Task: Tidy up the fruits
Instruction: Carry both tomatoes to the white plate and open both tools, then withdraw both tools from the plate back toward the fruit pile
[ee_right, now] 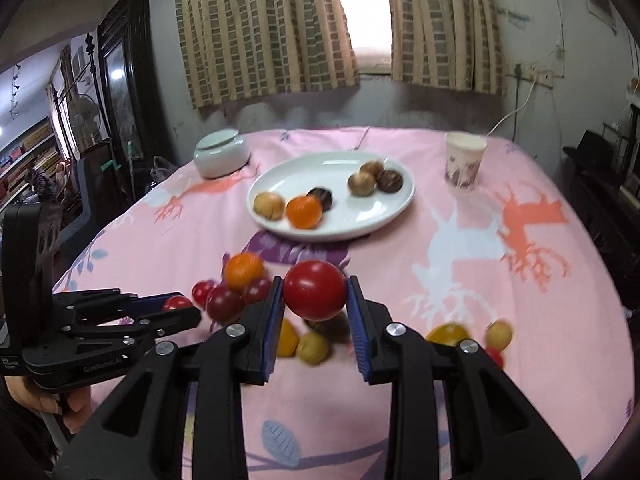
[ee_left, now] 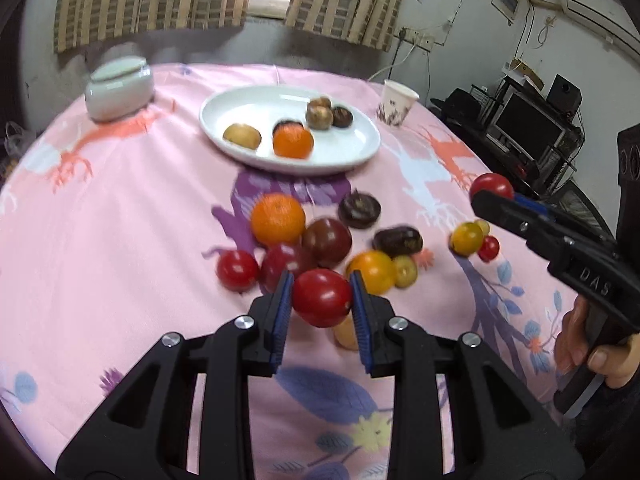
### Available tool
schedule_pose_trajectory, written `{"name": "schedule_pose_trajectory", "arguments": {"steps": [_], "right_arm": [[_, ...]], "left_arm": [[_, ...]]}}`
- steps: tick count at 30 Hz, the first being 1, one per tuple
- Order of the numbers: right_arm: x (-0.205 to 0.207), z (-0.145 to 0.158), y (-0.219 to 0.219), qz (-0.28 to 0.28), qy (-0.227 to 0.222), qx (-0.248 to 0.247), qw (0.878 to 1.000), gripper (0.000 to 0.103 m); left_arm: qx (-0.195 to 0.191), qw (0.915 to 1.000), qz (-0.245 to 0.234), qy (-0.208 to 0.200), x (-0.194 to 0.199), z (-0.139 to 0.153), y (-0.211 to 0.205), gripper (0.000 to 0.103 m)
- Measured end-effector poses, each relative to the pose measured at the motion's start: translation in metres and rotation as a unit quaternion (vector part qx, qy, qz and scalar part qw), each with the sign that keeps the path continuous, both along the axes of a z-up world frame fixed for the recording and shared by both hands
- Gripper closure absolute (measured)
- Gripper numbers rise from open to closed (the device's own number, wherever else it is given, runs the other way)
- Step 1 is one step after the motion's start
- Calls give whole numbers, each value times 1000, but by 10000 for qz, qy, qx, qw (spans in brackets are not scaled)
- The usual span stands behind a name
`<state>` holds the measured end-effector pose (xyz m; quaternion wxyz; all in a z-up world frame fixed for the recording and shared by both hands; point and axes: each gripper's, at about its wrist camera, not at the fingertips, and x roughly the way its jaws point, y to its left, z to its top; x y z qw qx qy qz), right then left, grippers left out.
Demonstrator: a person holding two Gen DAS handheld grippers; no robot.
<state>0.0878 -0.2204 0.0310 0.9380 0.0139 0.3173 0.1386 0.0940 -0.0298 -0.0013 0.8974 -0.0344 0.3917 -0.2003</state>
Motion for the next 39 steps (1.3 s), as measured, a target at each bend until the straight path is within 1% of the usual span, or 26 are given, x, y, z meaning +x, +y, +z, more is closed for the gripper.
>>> {"name": "schedule_pose_trajectory", "arguments": {"steps": [2, 5, 9, 11, 13, 19, 24, 27, 28, 29, 30, 31, 32, 34, 39], "right_arm": [[8, 7, -3, -21, -81, -66, 9999, 72], [26, 10, -2, -58, -119, -198, 9997, 72], [58, 6, 2, -119, -94, -310, 9994, 72], [74, 5, 5, -181, -182, -447, 9987, 72], [92, 1, 8, -147, -138, -563, 9982, 72], [139, -26, 20, 73, 282, -695, 9972, 72], [156, -44, 29, 157, 553, -783, 9953, 72], [162, -49, 31, 157, 523, -891, 9945, 71], [165, -51, 33, 153, 543, -952, 9939, 69], [169, -52, 34, 113, 581, -1058, 9926, 66], [170, -52, 36, 62, 545, -1185, 9914, 57], [169, -51, 36, 0, 460, -1288, 9906, 54], [167, -47, 36, -62, 336, -1342, 9904, 54], [161, -41, 32, -10, 269, -1192, 9925, 51], [139, -25, 16, 37, 282, -812, 9963, 51]], "left_arm": [[-2, 10000, 63, -26, 13, 11, 1, 74], [-42, 9998, 191, -46, 42, 27, 2, 74], [-40, 9992, 390, -25, 82, 35, 1, 74], [40, 9986, 508, -151, 99, 36, 0, 74], [136, 9982, 531, -229, 114, 34, -3, 74], [159, 9982, 570, 31, 160, 14, -9, 74], [213, 9978, 621, 130, 183, 1, -15, 74], [241, 9975, 652, 120, 189, -2, -19, 74], [258, 9974, 673, 99, 190, -3, -20, 74], [284, 9970, 720, 59, 191, -2, -21, 68], [329, 9961, 816, -26, 190, 0, -21, 41], [380, 9949, 930, -129, 190, 2, -20, 28], [421, 9929, 1068, -317, 185, 7, -19, 22], [424, 9935, 982, -388, 181, 15, -19, 22], [302, 9945, 922, -393, 160, 33, -9, 22]]}}
